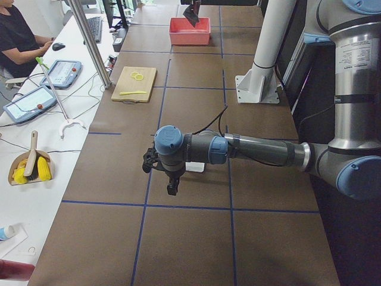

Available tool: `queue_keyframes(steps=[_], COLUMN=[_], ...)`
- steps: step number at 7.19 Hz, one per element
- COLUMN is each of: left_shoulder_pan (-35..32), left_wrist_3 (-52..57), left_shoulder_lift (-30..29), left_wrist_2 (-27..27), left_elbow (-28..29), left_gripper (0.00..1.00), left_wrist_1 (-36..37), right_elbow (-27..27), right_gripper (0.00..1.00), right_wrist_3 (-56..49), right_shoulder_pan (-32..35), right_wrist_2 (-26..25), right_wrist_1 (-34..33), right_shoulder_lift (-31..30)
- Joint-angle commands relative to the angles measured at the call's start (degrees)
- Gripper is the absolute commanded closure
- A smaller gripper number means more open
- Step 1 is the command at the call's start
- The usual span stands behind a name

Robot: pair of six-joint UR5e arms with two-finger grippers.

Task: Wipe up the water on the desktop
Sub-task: 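Carry the cloth into the pink bin with the right gripper and release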

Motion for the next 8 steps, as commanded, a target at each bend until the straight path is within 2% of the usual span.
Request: queue_keyframes(steps=[1,2,3,5,7,8], left_shoulder_pan=[0.00,0.00,0.00,0.09,0.09,0.17], left_wrist_3=[0.08,0.08,0.16,0.25,0.17,0.17], left_shoulder_lift=[0.00,0.00,0.00,0.00,-0.09,-0.17], left_wrist_2=[0.04,0.04,0.13,0.04,1.26,2.75], left_elbow=[-0.06,-0.06,0.20,1.16,1.70,1.96], left_gripper=[0.00,0.00,0.00,0.00,0.00,0.00], left_wrist_1=[-0.07,-0.07,-0.07,-0.51,-0.51,-0.42], right_elbow=[-0.62,-0.79,-0.97,-0.36,-0.70,-0.88], right_gripper=[0.72,0.52,0.01,0.00,0.00,0.00], right_wrist_3=[1.05,1.05,1.05,0.87,-2.18,-6.64], right_shoulder_pan=[-2.00,-2.70,-2.70,-2.36,2.36,5.00], right_wrist_2=[0.12,-0.05,-0.14,0.47,1.26,1.70], right_wrist_1=[-0.02,0.15,0.41,0.42,-0.20,-2.55], right_shoulder_lift=[1.74,1.83,1.74,1.92,1.40,1.04])
